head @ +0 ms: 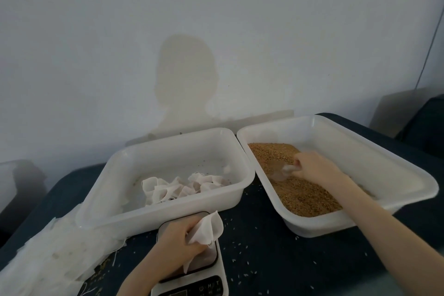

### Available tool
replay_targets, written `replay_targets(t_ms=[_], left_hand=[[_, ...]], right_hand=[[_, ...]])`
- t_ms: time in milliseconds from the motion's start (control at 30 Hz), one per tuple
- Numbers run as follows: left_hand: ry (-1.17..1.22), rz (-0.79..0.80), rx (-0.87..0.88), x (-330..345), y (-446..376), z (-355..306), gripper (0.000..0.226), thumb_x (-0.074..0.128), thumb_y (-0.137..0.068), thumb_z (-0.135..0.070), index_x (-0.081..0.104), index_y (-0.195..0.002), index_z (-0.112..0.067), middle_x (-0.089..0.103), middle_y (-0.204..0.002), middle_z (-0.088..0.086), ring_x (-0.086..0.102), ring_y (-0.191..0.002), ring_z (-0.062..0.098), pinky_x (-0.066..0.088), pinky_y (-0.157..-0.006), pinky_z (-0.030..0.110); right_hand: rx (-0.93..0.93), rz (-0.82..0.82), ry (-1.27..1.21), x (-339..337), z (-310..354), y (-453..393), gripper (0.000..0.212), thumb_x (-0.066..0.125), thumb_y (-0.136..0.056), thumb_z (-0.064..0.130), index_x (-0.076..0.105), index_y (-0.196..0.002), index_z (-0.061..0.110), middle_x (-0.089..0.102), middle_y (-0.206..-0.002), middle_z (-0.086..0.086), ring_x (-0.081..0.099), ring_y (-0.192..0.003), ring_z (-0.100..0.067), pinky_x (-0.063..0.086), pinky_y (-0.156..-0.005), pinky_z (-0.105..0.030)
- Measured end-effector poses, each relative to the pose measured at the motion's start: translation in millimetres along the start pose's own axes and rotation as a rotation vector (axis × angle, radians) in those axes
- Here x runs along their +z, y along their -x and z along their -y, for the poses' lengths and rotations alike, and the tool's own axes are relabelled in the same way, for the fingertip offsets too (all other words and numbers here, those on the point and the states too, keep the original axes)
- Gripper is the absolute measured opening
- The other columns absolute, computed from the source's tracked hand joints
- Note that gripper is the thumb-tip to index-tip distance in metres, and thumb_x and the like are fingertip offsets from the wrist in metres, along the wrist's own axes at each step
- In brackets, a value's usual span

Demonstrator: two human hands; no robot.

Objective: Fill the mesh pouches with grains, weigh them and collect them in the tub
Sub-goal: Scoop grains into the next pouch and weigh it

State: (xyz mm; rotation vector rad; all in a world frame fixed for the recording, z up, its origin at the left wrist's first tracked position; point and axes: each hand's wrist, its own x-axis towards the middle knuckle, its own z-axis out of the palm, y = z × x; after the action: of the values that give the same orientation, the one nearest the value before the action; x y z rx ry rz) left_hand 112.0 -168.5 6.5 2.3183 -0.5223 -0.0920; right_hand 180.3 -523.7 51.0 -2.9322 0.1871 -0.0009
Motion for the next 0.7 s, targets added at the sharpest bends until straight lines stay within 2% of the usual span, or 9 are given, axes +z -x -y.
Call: replay_targets(t_ms=[67,200,300,367,433,500,600,633,700], left_hand=[[-0.018,0.008,-0.002,0.6,-1.3,1.4,0.036,0.068,-0.070,-0.039,0.057,-0.093,-0.064,0.064,-0.096,-0.032,0.057,-0.092,-0.009,0.050,-0.077,0.013],[-0.036,0.012,0.004,6.3,-3.4,-0.3,0.026,0.070,-0.073,-0.033,0.061,-0.092,-0.049,0.065,-0.089,-0.027,0.058,-0.088,-0.004,0.049,-0.076,0.013],[-0.080,-0.001,0.016,10.3,-4.0,-1.6,0.025,0.071,-0.072,-0.033,0.066,-0.096,-0.035,0.064,-0.085,-0.027,0.057,-0.084,-0.005,0.047,-0.075,0.012],[-0.073,0.010,0.020,9.1,-3.4,-1.1,0.025,0.073,-0.073,-0.028,0.064,-0.091,-0.043,0.064,-0.081,-0.031,0.058,-0.079,-0.008,0.048,-0.073,0.011],[-0.051,0.017,0.018,5.9,-1.7,1.4,0.036,0.074,-0.075,-0.025,0.059,-0.090,-0.054,0.063,-0.082,-0.035,0.059,-0.080,-0.011,0.048,-0.072,0.010],[-0.061,0.007,0.007,3.0,-0.7,2.7,0.035,0.073,-0.076,-0.027,0.059,-0.093,-0.054,0.065,-0.083,-0.029,0.060,-0.080,-0.007,0.048,-0.070,0.012],[-0.065,-0.016,-0.012,2.1,-0.9,5.0,0.035,0.072,-0.075,-0.024,0.059,-0.074,-0.057,0.063,-0.070,-0.023,0.056,-0.067,-0.005,0.043,-0.064,0.011],[-0.054,-0.025,-0.016,2.4,-0.2,5.1,0.031,0.071,-0.074,-0.025,0.061,-0.071,-0.055,0.061,-0.067,-0.020,0.053,-0.064,-0.004,0.041,-0.062,0.010],[-0.025,-0.033,-0.022,4.0,0.3,5.1,0.007,0.067,-0.073,-0.031,0.064,-0.075,-0.037,0.059,-0.067,-0.007,0.049,-0.061,-0.002,0.041,-0.061,0.014]], right_hand=[[-0.004,0.010,0.009,-3.0,5.3,-3.3,0.023,0.061,-0.091,0.036,0.052,-0.086,0.016,0.058,-0.089,-0.001,0.055,-0.080,-0.017,0.050,-0.077,-0.031],[-0.006,0.002,0.009,-6.3,21.7,-12.4,0.021,0.057,-0.093,0.028,0.056,-0.093,0.007,0.055,-0.083,-0.002,0.053,-0.072,-0.015,0.042,-0.059,-0.024],[0.005,-0.025,-0.043,-0.5,27.5,-15.9,0.024,0.056,-0.094,0.028,0.056,-0.100,0.005,0.060,-0.093,-0.007,0.060,-0.084,-0.022,0.050,-0.070,-0.030],[0.018,-0.054,-0.070,6.0,26.1,-15.5,0.025,0.056,-0.095,0.029,0.055,-0.103,0.005,0.061,-0.097,-0.008,0.062,-0.089,-0.025,0.052,-0.076,-0.034],[0.029,-0.085,-0.063,8.3,21.1,-15.1,0.021,0.055,-0.095,0.029,0.053,-0.097,0.008,0.059,-0.092,-0.007,0.061,-0.085,-0.024,0.050,-0.072,-0.033],[0.042,-0.113,-0.105,7.7,14.0,-15.0,0.020,0.053,-0.096,0.029,0.048,-0.090,0.010,0.057,-0.087,-0.006,0.058,-0.077,-0.023,0.048,-0.067,-0.033],[0.052,-0.111,-0.164,7.4,5.6,-15.6,0.025,0.050,-0.097,0.032,0.051,-0.096,0.007,0.059,-0.088,-0.007,0.059,-0.078,-0.024,0.050,-0.071,-0.035],[0.056,-0.103,-0.163,8.1,4.9,-15.3,0.027,0.050,-0.097,0.032,0.052,-0.100,0.006,0.060,-0.089,-0.008,0.060,-0.080,-0.024,0.051,-0.072,-0.036],[0.061,-0.107,-0.157,9.4,5.3,-13.9,0.030,0.049,-0.098,0.036,0.050,-0.104,0.006,0.060,-0.091,-0.008,0.061,-0.079,-0.024,0.053,-0.072,-0.037]])
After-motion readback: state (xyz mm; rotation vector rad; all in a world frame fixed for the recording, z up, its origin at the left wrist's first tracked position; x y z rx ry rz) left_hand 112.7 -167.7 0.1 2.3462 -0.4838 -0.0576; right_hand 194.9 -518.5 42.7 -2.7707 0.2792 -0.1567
